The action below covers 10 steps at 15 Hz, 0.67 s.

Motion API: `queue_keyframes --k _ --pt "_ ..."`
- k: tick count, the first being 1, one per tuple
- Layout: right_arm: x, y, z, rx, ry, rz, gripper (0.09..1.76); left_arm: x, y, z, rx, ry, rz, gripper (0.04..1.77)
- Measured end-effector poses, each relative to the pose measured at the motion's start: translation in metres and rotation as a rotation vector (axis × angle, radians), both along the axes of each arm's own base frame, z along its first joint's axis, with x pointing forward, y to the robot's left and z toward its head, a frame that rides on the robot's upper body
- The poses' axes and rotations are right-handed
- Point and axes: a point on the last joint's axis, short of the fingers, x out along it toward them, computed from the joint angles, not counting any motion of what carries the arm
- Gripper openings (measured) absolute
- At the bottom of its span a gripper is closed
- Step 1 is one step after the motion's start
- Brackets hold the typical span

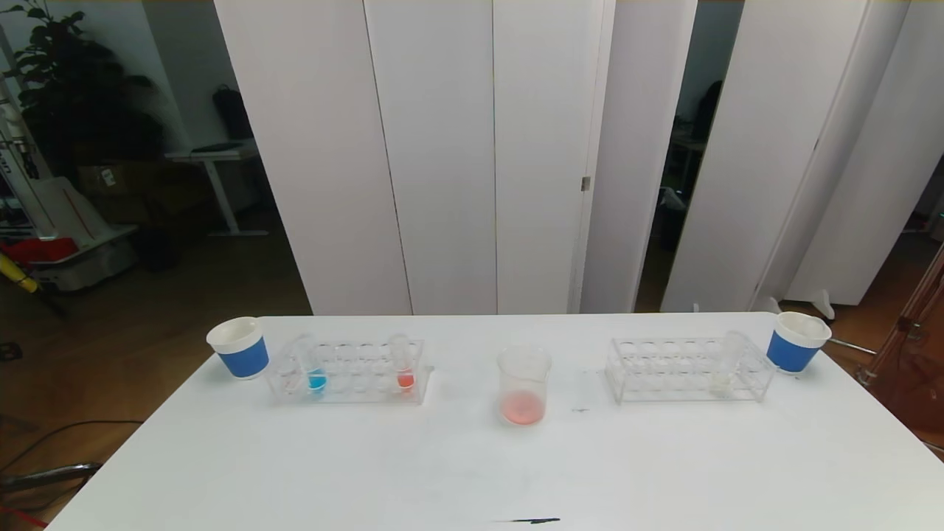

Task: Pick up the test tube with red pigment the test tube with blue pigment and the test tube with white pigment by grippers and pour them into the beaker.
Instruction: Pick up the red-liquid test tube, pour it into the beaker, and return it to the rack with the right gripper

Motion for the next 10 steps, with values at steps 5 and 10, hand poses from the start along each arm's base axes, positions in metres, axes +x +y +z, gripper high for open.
queue_keyframes --k 5,10 --pt "-0.01 -0.001 -0.067 0.0 0.047 0.046 1.75 0.0 0.0 0.0 0.0 0.0 0.0 1.75" --pt "0.006 0.0 -0.104 0.002 0.012 0.09 1.75 0.0 0.0 0.0 0.0 0.0 0.0 1.75"
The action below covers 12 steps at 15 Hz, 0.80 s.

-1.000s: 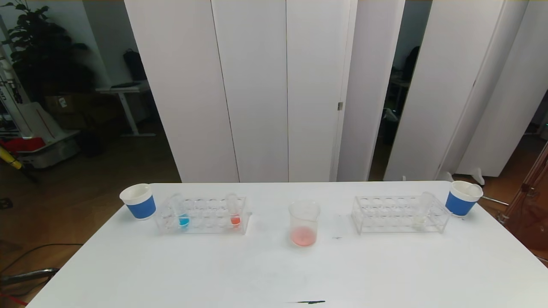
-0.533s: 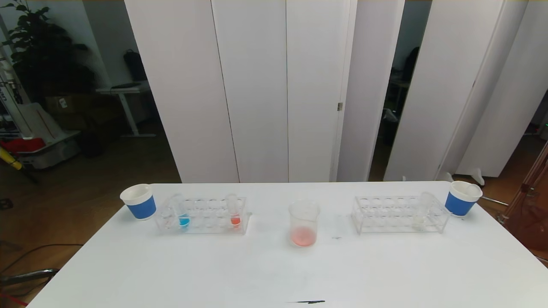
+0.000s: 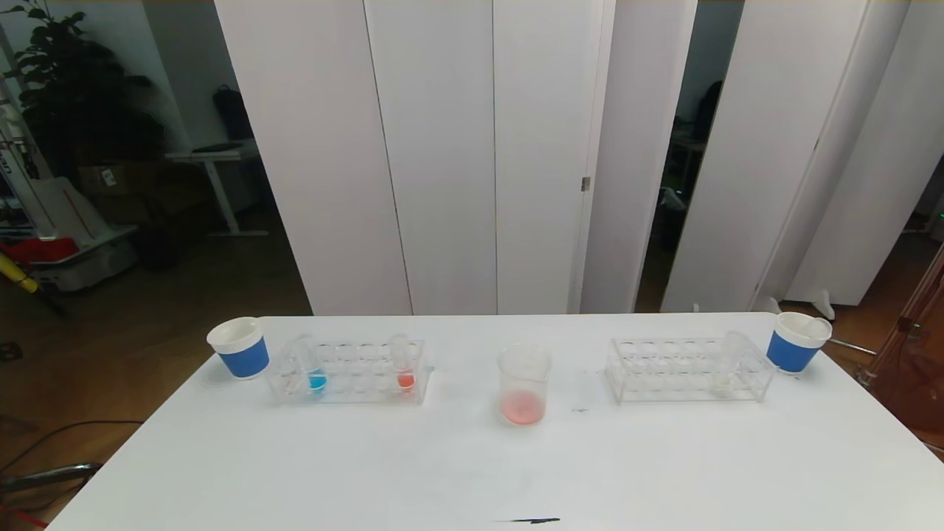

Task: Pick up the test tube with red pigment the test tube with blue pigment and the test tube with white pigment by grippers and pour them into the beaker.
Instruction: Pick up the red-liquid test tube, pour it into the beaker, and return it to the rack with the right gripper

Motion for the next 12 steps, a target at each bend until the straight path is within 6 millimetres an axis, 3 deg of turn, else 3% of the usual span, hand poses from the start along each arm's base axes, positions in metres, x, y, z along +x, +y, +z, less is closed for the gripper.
queue_keyframes --k 3,12 --pt "0.0036 -0.0001 -0.0104 -0.003 0.026 -0.001 1.75 0.0 0.0 0.0 0.0 0.0 0.0 1.75" --pt "0.0042 0.0 -0.0122 -0.003 0.029 -0.001 1.75 0.0 0.0 0.0 0.0 0.0 0.0 1.75"
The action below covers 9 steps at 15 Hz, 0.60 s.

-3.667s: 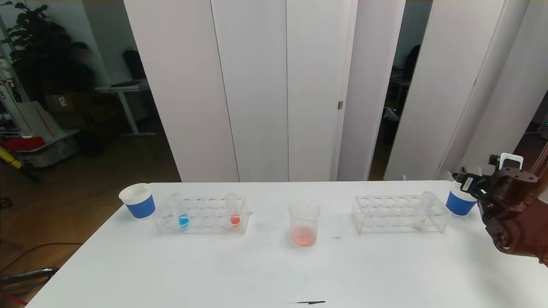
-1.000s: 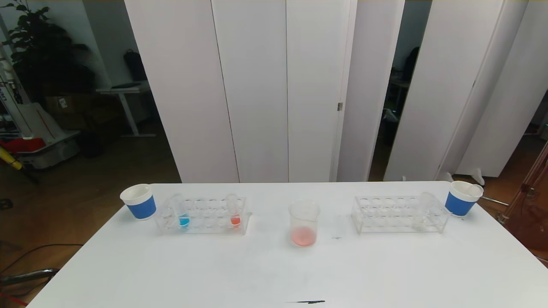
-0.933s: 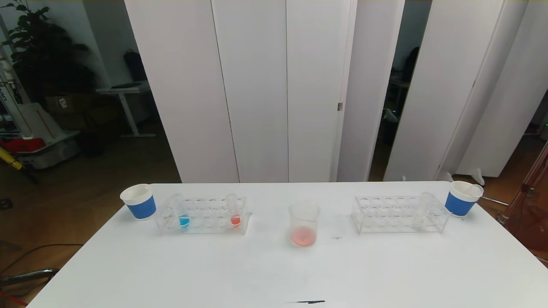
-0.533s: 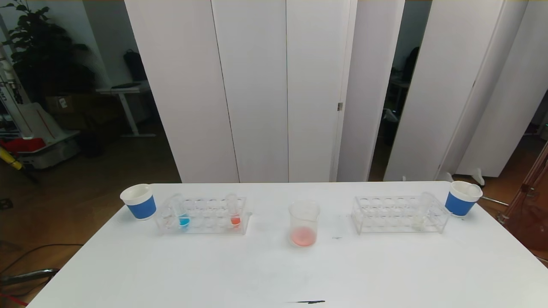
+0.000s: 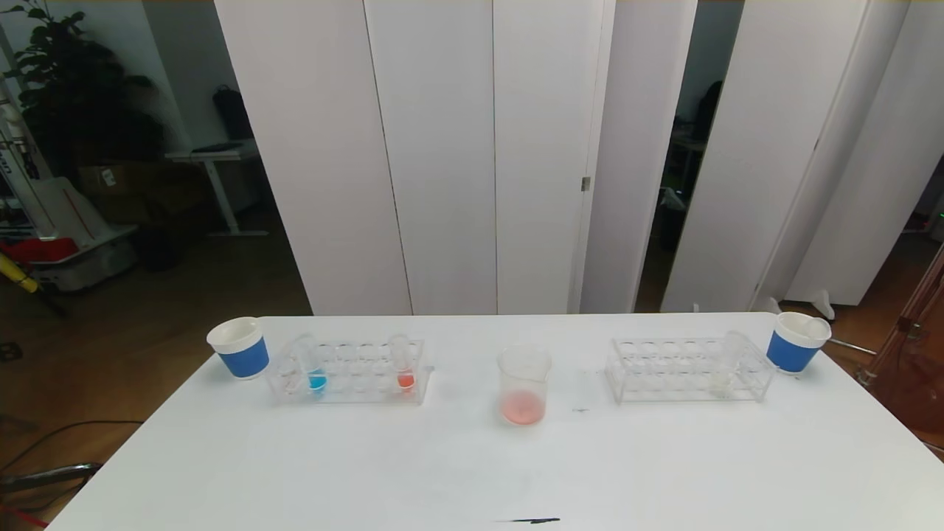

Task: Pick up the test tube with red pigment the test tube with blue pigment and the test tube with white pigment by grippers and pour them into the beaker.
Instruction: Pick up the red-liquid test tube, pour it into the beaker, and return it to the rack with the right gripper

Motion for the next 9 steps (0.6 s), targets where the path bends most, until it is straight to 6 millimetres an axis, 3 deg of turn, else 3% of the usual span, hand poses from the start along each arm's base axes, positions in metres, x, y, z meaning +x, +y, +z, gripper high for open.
queue_keyframes --k 9 --pt "0.0 0.0 0.0 0.0 0.0 0.001 1.75 0.0 0.0 0.0 0.0 0.0 0.0 1.75"
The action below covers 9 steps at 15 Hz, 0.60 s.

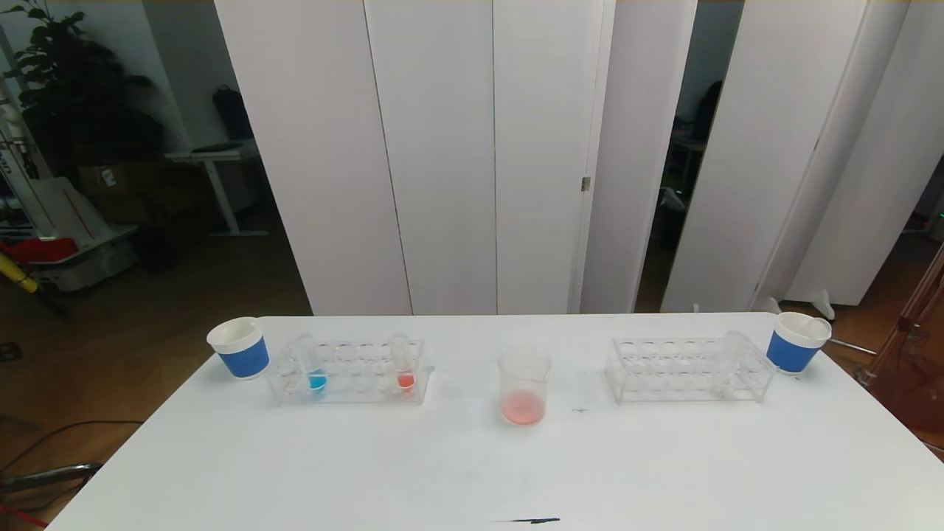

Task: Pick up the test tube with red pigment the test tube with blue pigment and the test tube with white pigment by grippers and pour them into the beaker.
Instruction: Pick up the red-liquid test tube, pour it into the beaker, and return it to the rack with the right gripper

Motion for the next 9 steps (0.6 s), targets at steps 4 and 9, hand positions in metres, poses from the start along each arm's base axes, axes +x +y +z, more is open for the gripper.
queue_keyframes --k 4,9 --pt "0.0 0.0 0.0 0.0 0.0 0.0 1.75 0.0 0.0 0.0 0.0 0.0 0.0 1.75" --pt "0.0 0.0 0.0 0.0 0.0 -0.001 1.75 0.0 0.0 0.0001 -0.003 -0.001 0.001 1.75"
